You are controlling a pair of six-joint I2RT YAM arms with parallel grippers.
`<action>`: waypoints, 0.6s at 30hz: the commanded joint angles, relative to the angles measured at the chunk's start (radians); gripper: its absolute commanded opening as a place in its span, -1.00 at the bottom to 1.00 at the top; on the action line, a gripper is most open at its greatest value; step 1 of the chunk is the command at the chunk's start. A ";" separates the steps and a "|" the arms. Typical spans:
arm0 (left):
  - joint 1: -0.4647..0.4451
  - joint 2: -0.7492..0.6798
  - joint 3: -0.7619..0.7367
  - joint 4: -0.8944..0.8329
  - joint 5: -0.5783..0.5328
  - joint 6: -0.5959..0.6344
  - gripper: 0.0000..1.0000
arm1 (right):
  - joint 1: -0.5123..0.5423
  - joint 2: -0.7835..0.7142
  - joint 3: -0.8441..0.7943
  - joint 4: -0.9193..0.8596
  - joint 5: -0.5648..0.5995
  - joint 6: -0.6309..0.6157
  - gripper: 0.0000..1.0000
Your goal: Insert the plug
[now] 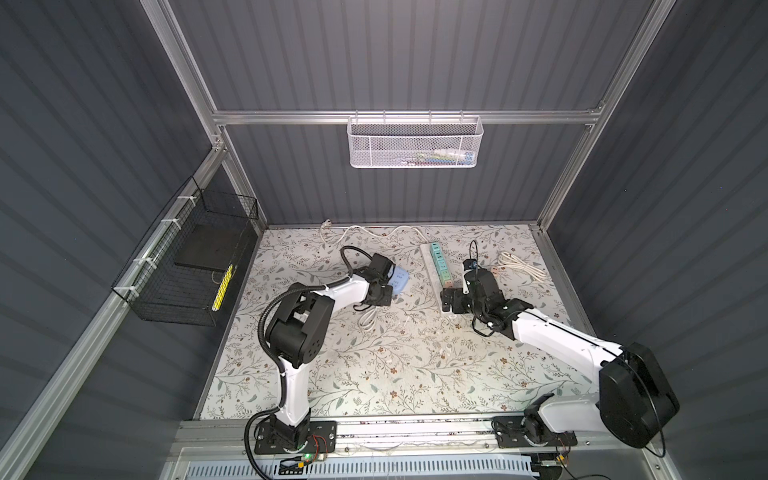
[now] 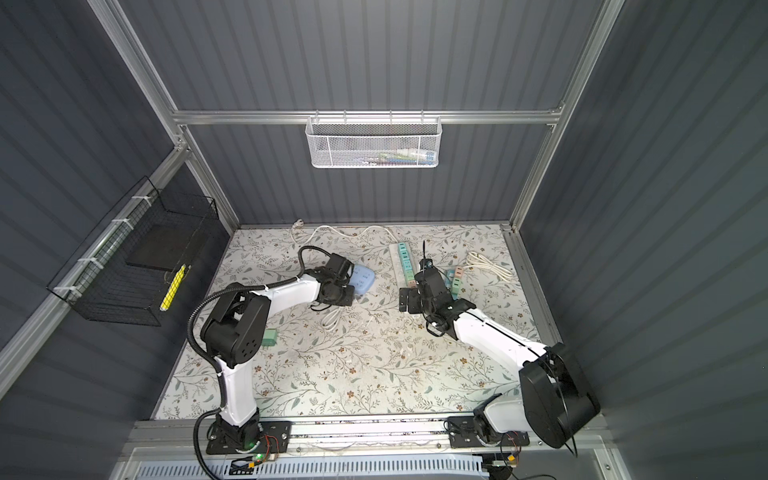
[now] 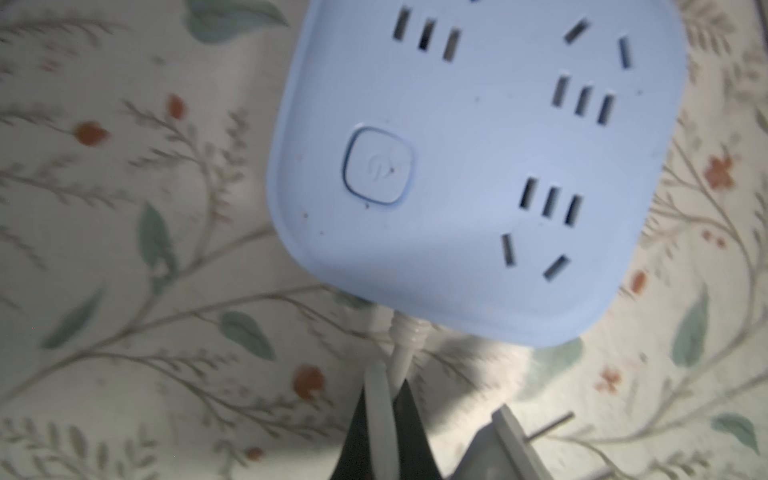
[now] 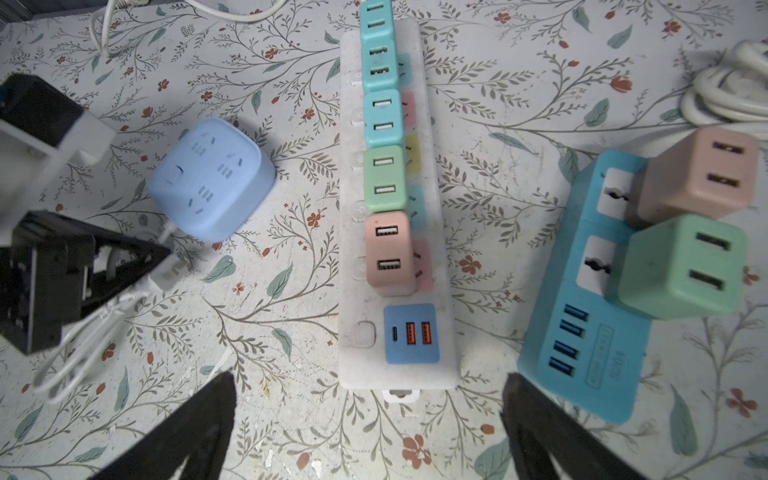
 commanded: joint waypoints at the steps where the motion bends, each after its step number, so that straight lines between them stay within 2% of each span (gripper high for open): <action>1: -0.071 -0.046 -0.071 -0.049 0.001 0.041 -1.00 | 0.004 -0.020 -0.007 -0.001 0.022 0.004 0.98; 3: -0.120 -0.083 -0.120 -0.055 -0.013 0.059 -1.00 | 0.005 -0.026 -0.007 -0.005 0.028 0.000 0.98; 8: -0.152 -0.168 -0.211 -0.097 -0.027 0.088 -1.00 | 0.005 -0.044 -0.013 0.000 0.029 0.003 0.98; 10: -0.154 -0.190 -0.228 -0.120 -0.066 0.095 -1.00 | 0.005 -0.042 -0.013 -0.001 0.023 0.005 0.98; 12: -0.154 -0.199 -0.227 -0.158 -0.149 0.091 -0.87 | 0.005 -0.041 -0.012 -0.001 0.017 0.005 0.97; 13: -0.153 -0.198 -0.225 -0.169 -0.182 0.084 -0.67 | 0.005 -0.041 -0.011 -0.002 0.018 0.005 0.98; 14: -0.151 -0.197 -0.220 -0.181 -0.214 0.078 -0.32 | 0.005 -0.043 -0.011 -0.004 0.018 0.005 0.98; 16: -0.152 -0.193 -0.211 -0.187 -0.243 0.079 0.16 | 0.004 -0.048 -0.013 -0.005 0.017 0.005 0.98; 17: -0.151 -0.189 -0.203 -0.193 -0.256 0.078 0.32 | 0.005 -0.051 -0.014 -0.005 0.016 0.006 0.98; 18: -0.151 -0.188 -0.194 -0.197 -0.261 0.085 0.36 | 0.005 -0.054 -0.014 -0.004 0.017 0.005 0.98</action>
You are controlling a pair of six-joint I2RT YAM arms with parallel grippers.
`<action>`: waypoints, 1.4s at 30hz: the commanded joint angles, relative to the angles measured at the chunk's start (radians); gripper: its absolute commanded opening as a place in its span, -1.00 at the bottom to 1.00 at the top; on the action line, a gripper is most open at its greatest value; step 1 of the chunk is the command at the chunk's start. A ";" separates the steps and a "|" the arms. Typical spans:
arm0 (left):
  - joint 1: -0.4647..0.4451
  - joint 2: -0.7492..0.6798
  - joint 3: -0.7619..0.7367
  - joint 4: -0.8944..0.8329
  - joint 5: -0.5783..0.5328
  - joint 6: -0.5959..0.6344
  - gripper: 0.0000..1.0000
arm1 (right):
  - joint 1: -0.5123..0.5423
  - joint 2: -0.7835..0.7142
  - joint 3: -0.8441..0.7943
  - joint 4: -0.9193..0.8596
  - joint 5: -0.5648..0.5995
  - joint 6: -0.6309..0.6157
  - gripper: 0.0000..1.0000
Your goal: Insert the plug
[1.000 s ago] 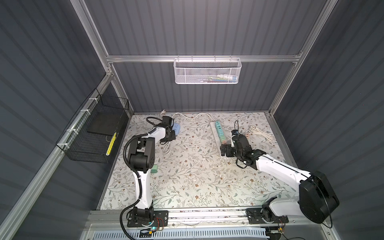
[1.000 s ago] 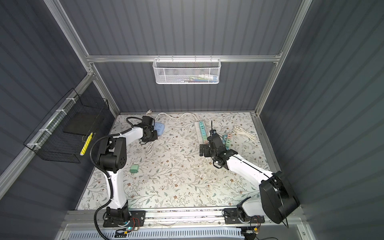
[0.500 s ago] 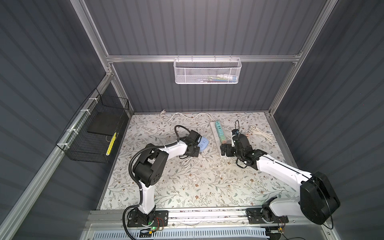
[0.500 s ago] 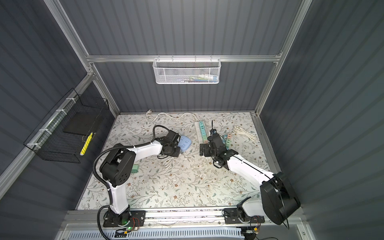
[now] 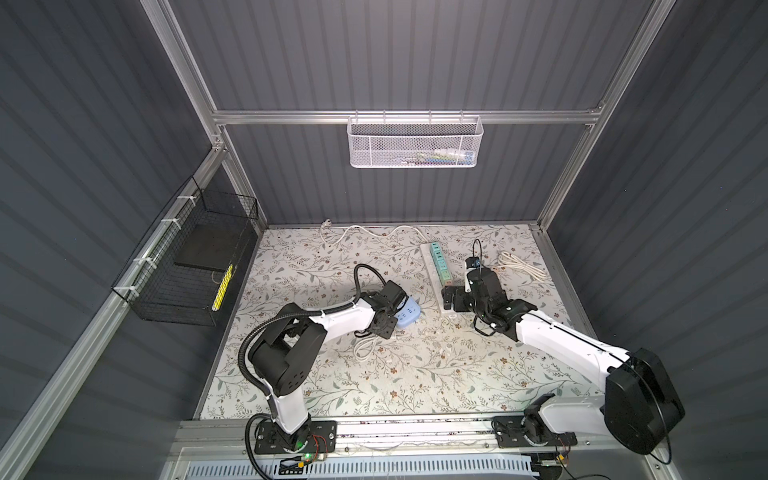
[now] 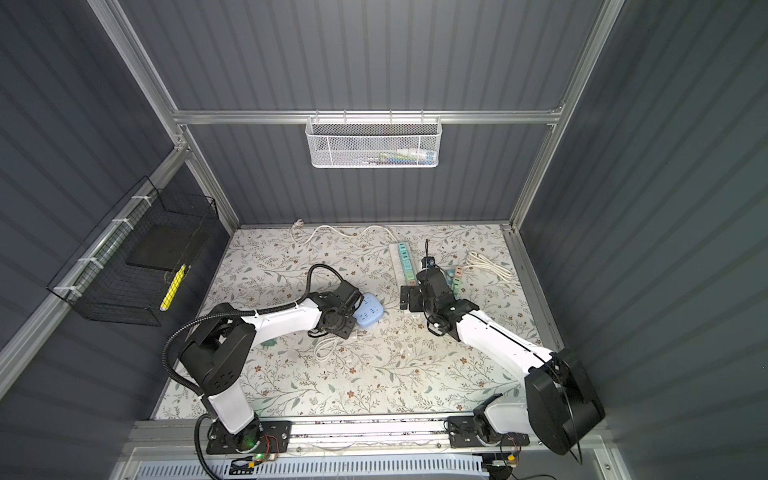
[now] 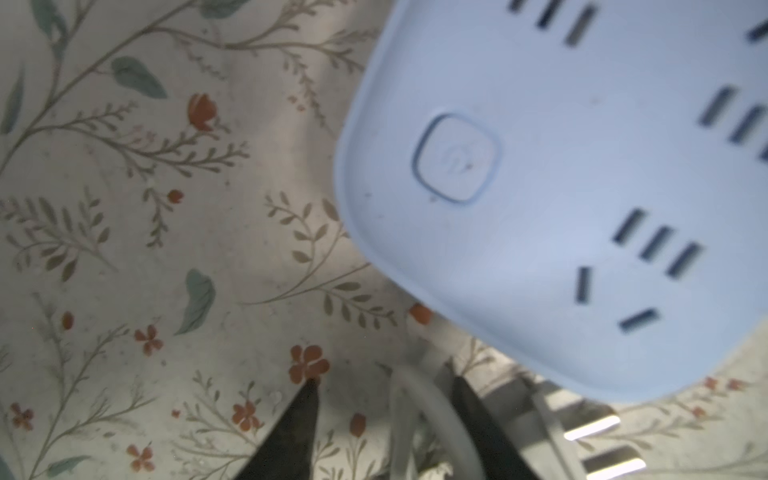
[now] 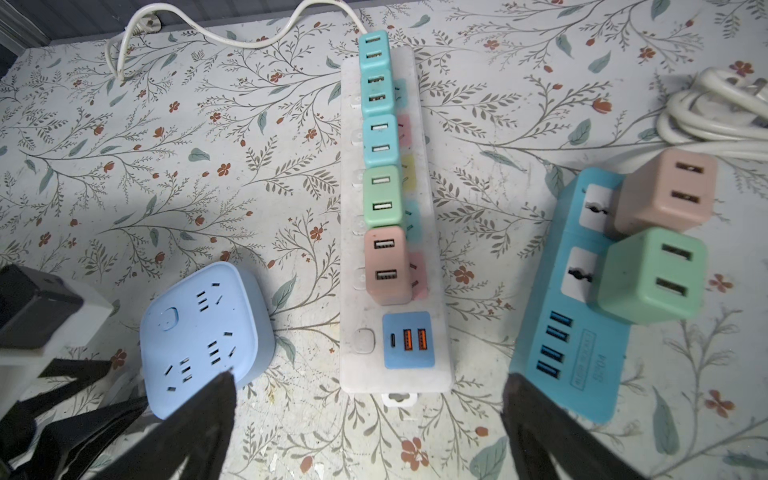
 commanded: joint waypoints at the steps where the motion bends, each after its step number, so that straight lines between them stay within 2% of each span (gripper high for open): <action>1: 0.005 0.002 0.027 -0.080 -0.082 0.013 0.37 | 0.005 -0.023 -0.013 -0.005 0.004 0.004 0.98; 7: 0.027 0.017 0.064 -0.157 -0.176 0.000 0.24 | 0.005 -0.030 -0.013 -0.010 0.004 0.006 0.98; 11: 0.070 -0.017 0.068 -0.162 -0.162 -0.018 0.19 | 0.005 -0.032 -0.013 -0.011 -0.001 0.006 0.98; 15: 0.070 -0.156 0.063 -0.138 -0.123 -0.048 0.33 | 0.005 -0.037 -0.014 -0.009 -0.005 0.006 0.98; 18: 0.080 -0.248 0.047 -0.165 -0.198 -0.117 0.64 | 0.005 -0.039 -0.014 -0.009 -0.012 0.006 0.98; 20: 0.123 -0.289 0.025 -0.187 -0.224 -0.169 0.70 | 0.005 -0.038 -0.014 -0.008 -0.014 0.007 0.98; 24: 0.319 -0.345 -0.057 -0.215 -0.195 -0.275 0.73 | 0.005 -0.043 -0.015 -0.009 -0.018 0.007 0.98; 28: 0.457 -0.372 -0.127 -0.206 -0.196 -0.321 0.72 | 0.004 -0.048 -0.017 -0.007 -0.018 0.008 0.98; 31: 0.508 -0.413 -0.185 -0.176 -0.206 -0.342 0.70 | 0.005 -0.052 -0.017 -0.009 -0.017 0.008 0.98; 34: 0.547 -0.440 -0.248 -0.097 -0.127 -0.341 0.70 | 0.004 -0.052 -0.019 -0.008 -0.018 0.009 0.98; 37: 0.587 -0.407 -0.271 -0.079 -0.106 -0.347 0.69 | 0.003 -0.048 -0.017 -0.008 -0.020 0.009 0.98; 42: 0.642 -0.377 -0.304 -0.006 0.024 -0.356 0.65 | 0.005 -0.054 -0.019 -0.008 -0.018 0.011 0.98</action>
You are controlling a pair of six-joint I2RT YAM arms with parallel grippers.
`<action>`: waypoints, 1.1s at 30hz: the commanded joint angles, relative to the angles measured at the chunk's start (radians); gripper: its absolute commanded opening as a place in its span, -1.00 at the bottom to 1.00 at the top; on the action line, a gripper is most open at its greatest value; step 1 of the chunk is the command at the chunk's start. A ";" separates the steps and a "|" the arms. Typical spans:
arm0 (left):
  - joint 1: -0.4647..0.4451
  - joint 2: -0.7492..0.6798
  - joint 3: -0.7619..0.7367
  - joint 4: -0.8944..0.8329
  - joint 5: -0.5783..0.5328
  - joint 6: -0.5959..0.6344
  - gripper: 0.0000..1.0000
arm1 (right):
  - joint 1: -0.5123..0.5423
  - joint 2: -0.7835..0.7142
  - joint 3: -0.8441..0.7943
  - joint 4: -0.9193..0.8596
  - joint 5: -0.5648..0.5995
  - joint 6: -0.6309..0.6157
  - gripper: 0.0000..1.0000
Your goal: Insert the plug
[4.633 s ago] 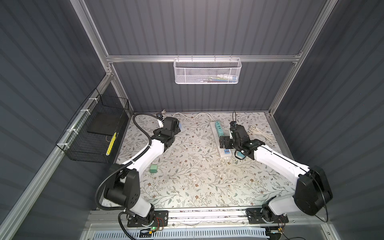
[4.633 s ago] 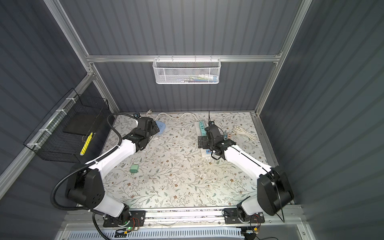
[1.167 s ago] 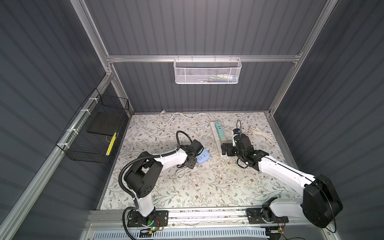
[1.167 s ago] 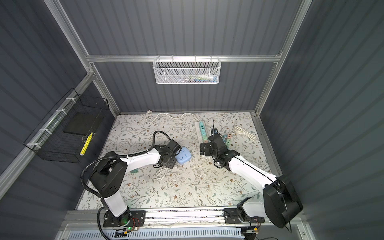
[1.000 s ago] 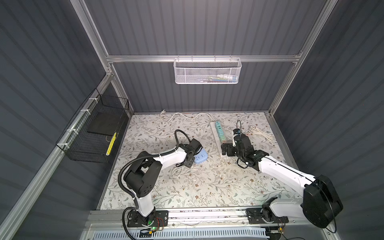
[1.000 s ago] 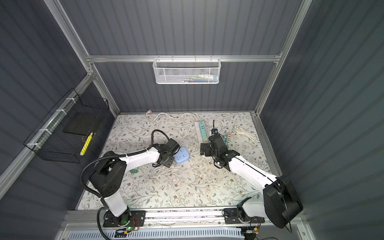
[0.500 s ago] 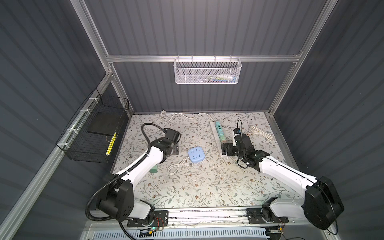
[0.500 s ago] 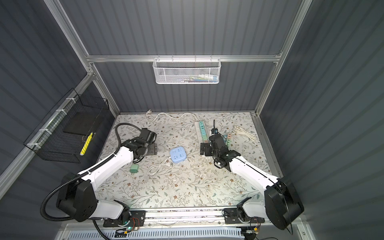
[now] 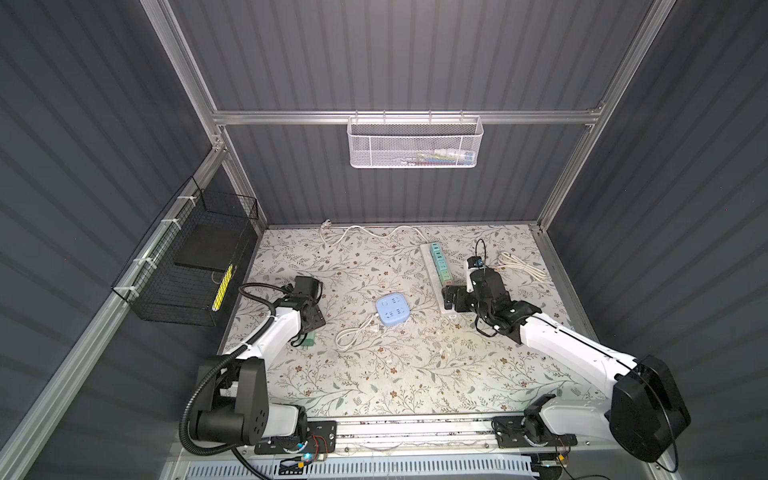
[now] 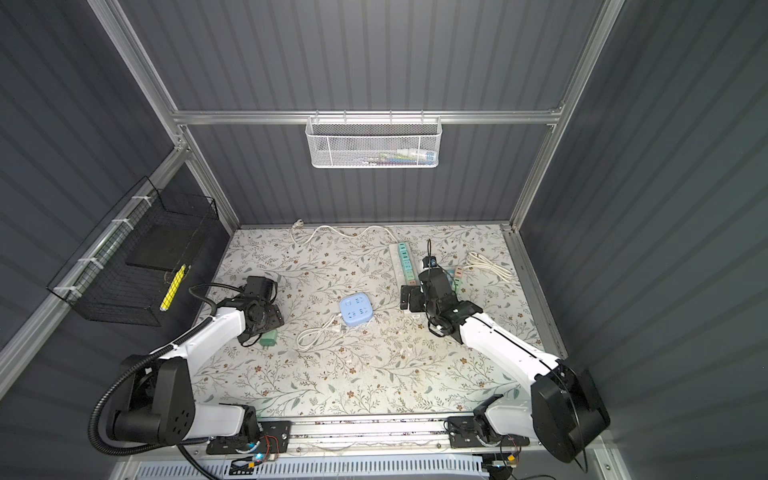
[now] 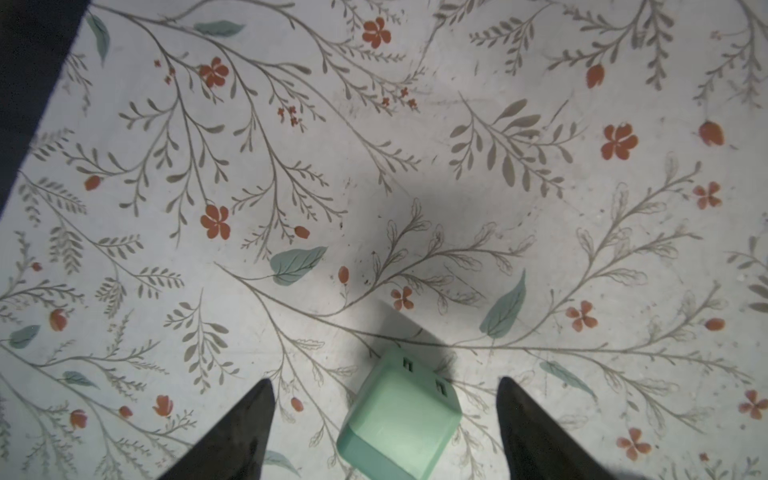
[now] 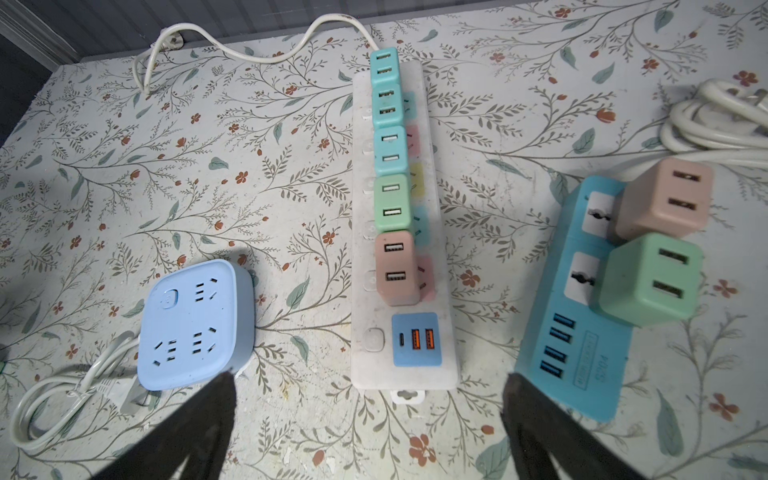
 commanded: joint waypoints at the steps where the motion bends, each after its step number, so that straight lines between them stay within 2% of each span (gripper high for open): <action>1: 0.015 0.016 -0.021 0.062 0.114 -0.022 0.64 | 0.004 -0.016 -0.014 -0.007 0.002 0.005 0.98; 8: 0.014 0.010 -0.056 0.068 0.212 -0.030 0.51 | 0.004 -0.007 -0.012 -0.007 0.002 0.006 0.98; 16: 0.005 -0.024 -0.107 0.039 0.233 -0.054 0.44 | 0.004 0.001 -0.010 -0.006 -0.003 0.008 0.98; 19: -0.024 -0.021 -0.104 0.033 0.203 -0.053 0.35 | 0.005 -0.001 -0.009 -0.007 -0.004 0.008 0.98; 24: -0.033 0.023 -0.102 0.038 0.184 -0.035 0.06 | 0.005 -0.002 -0.009 -0.008 -0.004 0.008 0.98; 33: -0.089 0.084 -0.055 0.048 0.133 0.006 -0.25 | 0.004 -0.009 -0.009 -0.010 0.000 0.007 0.98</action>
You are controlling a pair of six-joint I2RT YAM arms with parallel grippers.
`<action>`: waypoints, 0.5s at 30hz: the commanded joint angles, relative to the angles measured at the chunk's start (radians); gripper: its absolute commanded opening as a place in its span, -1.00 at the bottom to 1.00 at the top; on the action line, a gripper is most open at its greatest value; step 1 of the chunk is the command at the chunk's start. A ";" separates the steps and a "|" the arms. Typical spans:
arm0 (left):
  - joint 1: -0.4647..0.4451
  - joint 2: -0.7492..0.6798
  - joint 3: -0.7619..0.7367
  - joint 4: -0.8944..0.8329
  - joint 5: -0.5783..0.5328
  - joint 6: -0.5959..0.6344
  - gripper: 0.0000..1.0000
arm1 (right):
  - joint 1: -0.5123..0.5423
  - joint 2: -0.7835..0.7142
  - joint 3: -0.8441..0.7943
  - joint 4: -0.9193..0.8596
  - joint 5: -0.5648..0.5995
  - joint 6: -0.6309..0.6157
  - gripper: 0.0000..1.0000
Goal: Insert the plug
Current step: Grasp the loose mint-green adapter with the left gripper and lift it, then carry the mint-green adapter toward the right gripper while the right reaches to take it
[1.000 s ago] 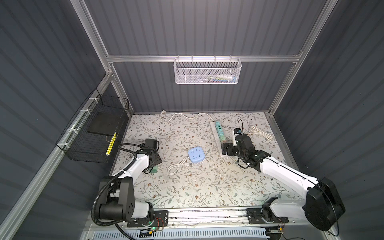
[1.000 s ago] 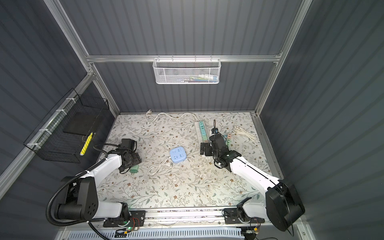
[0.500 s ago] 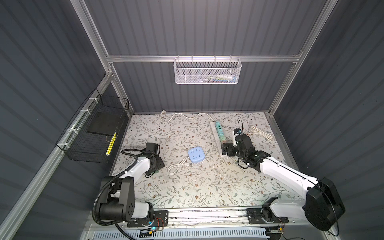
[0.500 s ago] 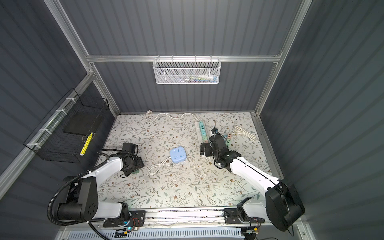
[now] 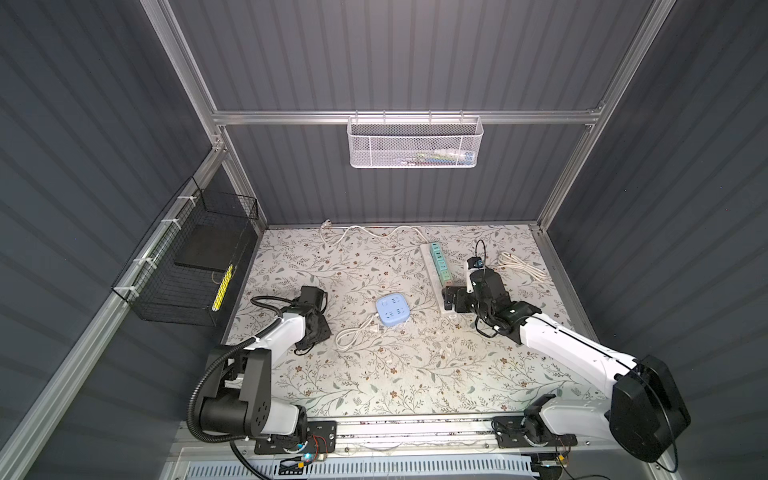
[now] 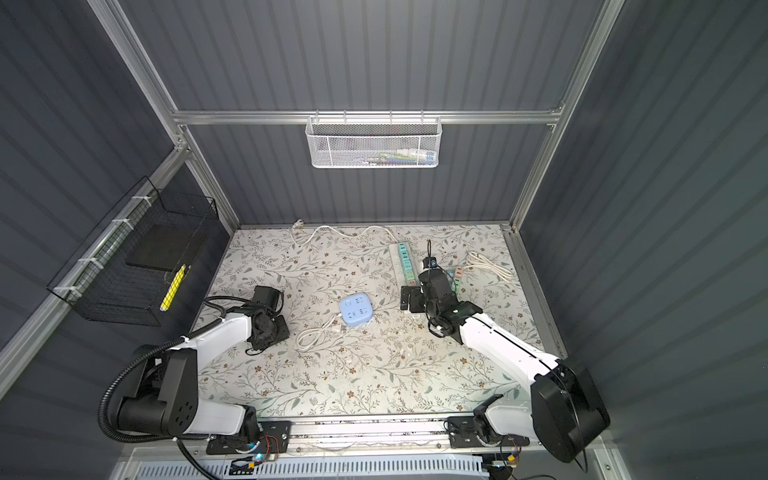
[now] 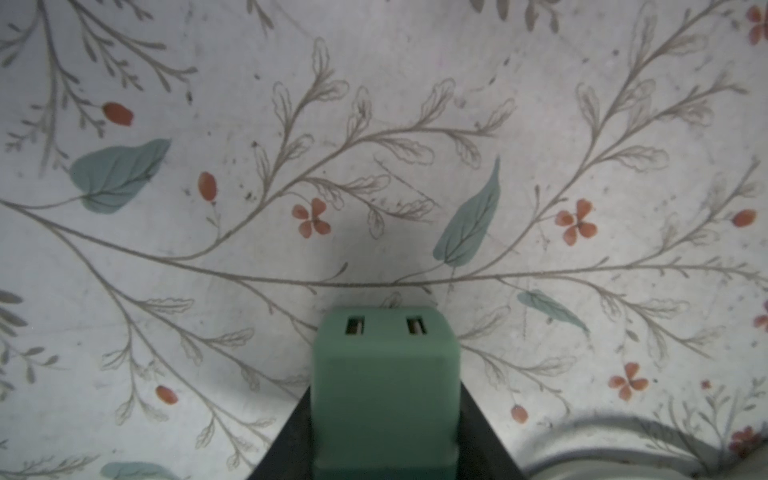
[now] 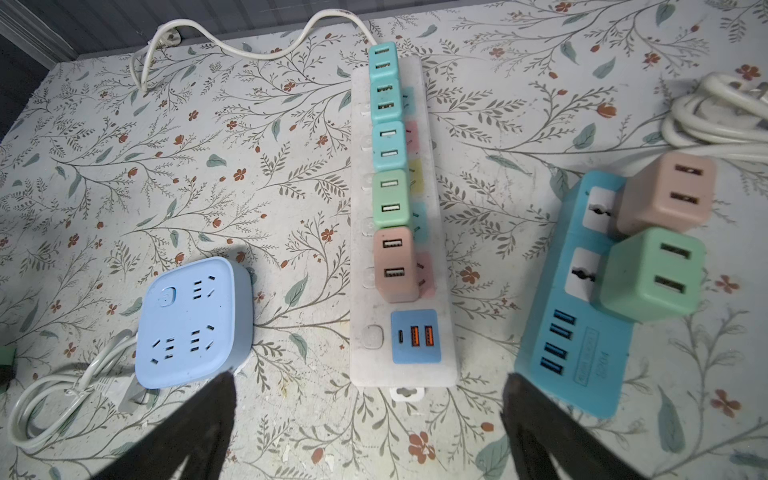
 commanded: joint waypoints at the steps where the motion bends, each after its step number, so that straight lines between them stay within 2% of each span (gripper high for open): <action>1: -0.049 0.043 0.048 -0.018 -0.041 0.034 -0.27 | 0.005 -0.009 -0.004 -0.010 0.000 0.004 0.98; 5: -0.131 0.153 0.226 -0.048 -0.047 0.099 -0.31 | 0.005 -0.003 -0.003 -0.009 -0.002 0.004 0.98; 9: -0.201 0.263 0.405 -0.056 -0.074 0.191 -0.43 | 0.004 -0.010 -0.002 -0.013 -0.004 0.002 0.98; 12: -0.262 0.269 0.441 0.026 -0.069 0.270 -0.47 | 0.005 -0.015 -0.008 -0.008 0.002 -0.001 0.98; 15: -0.341 0.232 0.412 0.151 -0.072 0.365 -0.48 | 0.005 -0.007 -0.003 -0.012 -0.007 -0.002 0.98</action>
